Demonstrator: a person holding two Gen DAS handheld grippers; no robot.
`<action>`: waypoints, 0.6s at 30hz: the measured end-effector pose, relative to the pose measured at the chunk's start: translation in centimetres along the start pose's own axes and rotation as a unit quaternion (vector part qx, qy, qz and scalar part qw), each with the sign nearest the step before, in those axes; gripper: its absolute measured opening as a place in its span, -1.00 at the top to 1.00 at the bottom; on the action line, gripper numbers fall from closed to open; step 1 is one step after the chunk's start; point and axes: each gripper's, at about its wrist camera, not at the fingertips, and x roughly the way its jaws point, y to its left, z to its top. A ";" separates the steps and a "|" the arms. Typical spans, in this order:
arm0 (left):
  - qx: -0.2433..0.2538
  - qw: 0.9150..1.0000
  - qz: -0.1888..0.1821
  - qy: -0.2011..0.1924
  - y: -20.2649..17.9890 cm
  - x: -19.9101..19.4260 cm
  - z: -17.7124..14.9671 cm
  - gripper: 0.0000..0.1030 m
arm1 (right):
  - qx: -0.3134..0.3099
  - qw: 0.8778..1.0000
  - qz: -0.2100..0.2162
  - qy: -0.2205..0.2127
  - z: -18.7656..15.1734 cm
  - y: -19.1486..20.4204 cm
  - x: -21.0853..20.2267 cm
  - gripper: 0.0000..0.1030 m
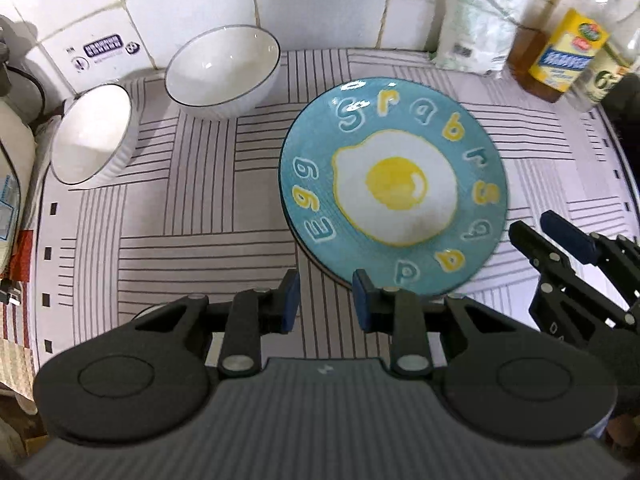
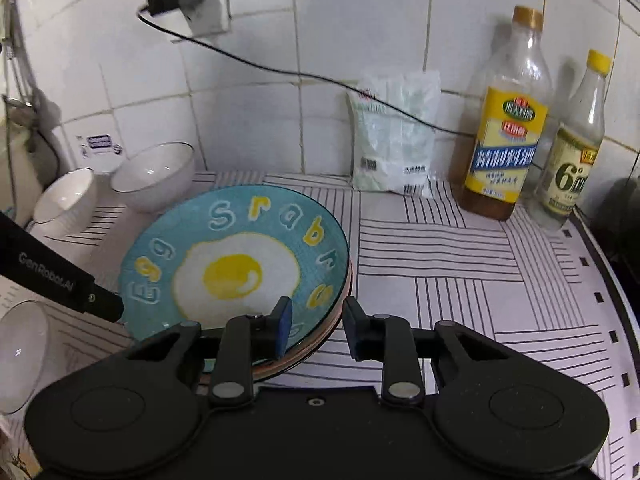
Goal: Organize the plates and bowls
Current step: 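Withdraw the right gripper from the plates while moving the left gripper toward the large white bowl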
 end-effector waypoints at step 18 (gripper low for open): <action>0.004 0.998 0.003 -0.069 1.1 -9.4 -7.1 0.37 | -0.023 0.999 0.036 -0.005 -1.1 3.0 -9.2 -0.08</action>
